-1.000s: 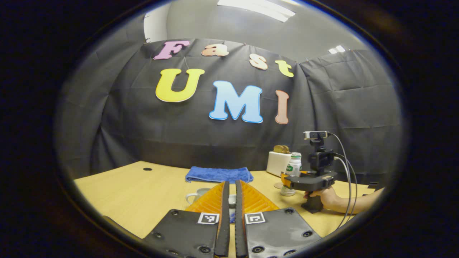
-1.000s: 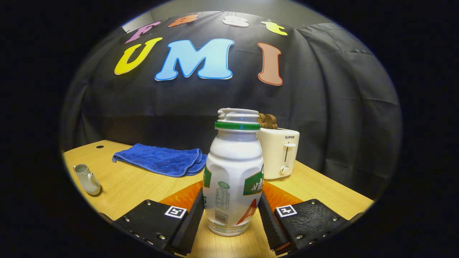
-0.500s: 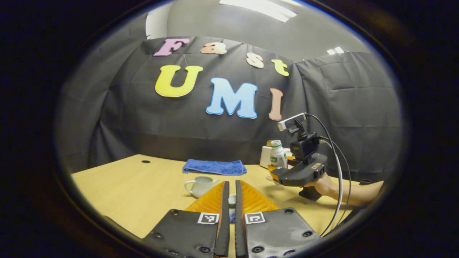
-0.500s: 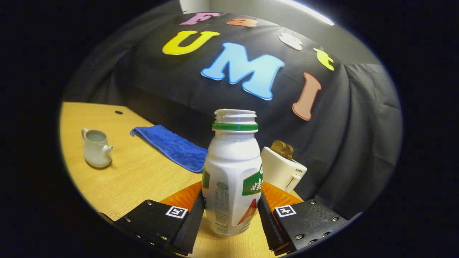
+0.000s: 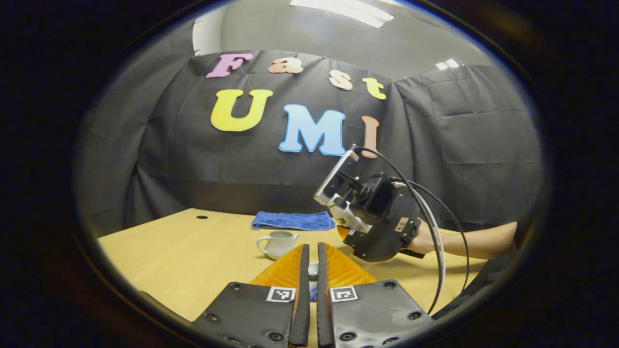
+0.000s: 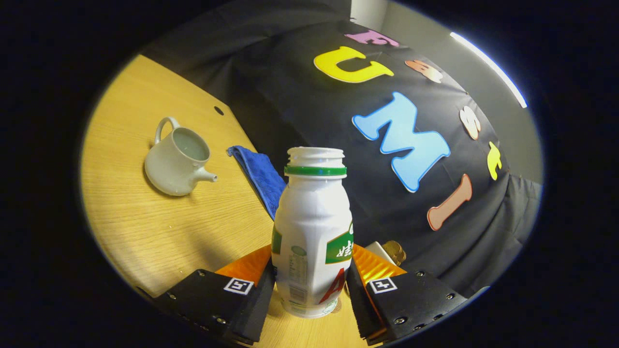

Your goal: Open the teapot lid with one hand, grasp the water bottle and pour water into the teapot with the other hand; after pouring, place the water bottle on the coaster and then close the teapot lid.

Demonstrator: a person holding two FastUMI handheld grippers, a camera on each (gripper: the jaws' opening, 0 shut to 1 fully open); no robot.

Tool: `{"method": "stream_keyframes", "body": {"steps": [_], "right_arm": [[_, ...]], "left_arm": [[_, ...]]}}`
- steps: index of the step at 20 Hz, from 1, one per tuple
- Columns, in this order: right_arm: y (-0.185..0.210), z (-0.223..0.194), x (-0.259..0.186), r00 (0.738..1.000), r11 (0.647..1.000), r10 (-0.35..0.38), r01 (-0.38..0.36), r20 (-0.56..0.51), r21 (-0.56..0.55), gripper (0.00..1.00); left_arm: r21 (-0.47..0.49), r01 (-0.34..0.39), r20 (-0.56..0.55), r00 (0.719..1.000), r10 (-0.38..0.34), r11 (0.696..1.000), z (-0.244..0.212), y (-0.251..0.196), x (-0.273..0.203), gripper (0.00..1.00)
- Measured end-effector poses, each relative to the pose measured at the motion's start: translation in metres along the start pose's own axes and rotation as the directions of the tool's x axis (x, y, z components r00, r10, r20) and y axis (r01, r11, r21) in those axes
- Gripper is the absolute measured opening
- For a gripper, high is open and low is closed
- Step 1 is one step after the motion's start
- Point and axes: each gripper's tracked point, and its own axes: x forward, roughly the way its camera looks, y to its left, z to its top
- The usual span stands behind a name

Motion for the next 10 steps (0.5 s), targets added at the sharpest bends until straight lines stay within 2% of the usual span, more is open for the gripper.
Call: {"method": "stream_keyframes", "body": {"steps": [5,8,9,10], "right_arm": [[0.011,0.016,0.015,1.0,0.989,0.009,-0.007,0.01,-0.147,0.72],[0.011,0.026,0.02,0.999,0.96,-0.009,0.017,0.032,-0.281,0.72],[0.014,0.028,0.02,0.999,0.947,-0.008,0.021,0.042,-0.32,0.72],[0.014,0.03,0.017,0.999,0.936,-0.016,0.033,0.05,-0.35,0.72]], "left_arm": [[0.049,0.007,0.007,1.0,-0.007,0.999,0.0,-0.006,-0.01,0.16],[0.076,-0.002,0.01,1.0,0.001,0.997,-0.002,-0.005,-0.014,0.16],[0.084,-0.005,0.012,1.0,0.005,0.996,-0.003,-0.004,-0.014,0.12],[0.09,-0.006,0.011,1.0,0.005,0.996,-0.004,-0.004,-0.013,0.16]]}}
